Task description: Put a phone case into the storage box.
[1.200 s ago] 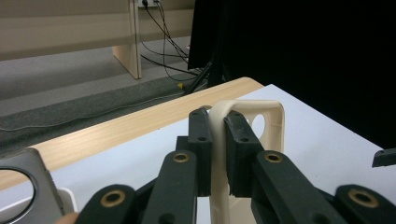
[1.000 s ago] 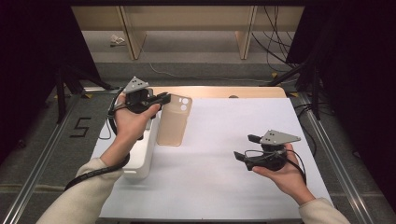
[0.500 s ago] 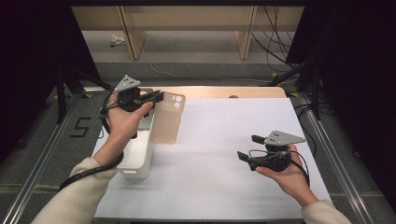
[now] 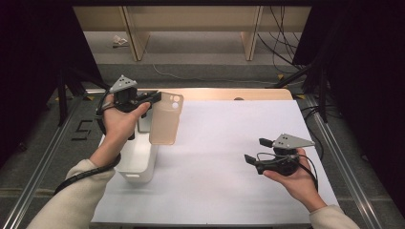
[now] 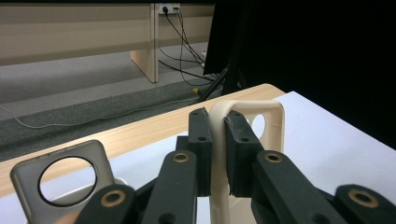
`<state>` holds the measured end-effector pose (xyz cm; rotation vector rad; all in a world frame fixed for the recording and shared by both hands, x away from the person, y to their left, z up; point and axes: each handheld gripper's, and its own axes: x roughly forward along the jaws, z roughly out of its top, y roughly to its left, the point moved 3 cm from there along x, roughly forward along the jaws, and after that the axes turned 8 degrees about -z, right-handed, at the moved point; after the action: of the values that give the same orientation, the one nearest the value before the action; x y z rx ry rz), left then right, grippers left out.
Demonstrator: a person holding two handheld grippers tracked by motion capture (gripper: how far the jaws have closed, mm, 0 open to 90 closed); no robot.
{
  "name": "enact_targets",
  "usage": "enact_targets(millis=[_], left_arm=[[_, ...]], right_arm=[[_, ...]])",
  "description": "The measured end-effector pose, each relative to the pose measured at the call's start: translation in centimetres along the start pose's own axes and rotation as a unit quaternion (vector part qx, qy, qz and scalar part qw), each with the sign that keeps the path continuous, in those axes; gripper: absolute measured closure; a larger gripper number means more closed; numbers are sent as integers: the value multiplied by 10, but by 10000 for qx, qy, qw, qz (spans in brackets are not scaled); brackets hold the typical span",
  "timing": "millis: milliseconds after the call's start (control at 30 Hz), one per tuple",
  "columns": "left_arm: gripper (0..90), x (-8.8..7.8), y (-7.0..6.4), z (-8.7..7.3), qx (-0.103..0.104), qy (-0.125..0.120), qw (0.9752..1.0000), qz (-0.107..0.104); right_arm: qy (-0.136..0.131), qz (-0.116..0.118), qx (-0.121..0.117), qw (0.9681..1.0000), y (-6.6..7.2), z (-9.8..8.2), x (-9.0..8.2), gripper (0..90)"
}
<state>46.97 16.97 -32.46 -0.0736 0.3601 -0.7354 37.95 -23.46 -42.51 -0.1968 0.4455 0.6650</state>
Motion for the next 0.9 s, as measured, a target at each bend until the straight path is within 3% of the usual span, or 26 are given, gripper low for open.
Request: enact_targets(millis=[900], left_arm=[[819,-17,32,6,-116,-205,9993,284]], right_arm=[[3,14,74,10000,0,-1,0,174]])
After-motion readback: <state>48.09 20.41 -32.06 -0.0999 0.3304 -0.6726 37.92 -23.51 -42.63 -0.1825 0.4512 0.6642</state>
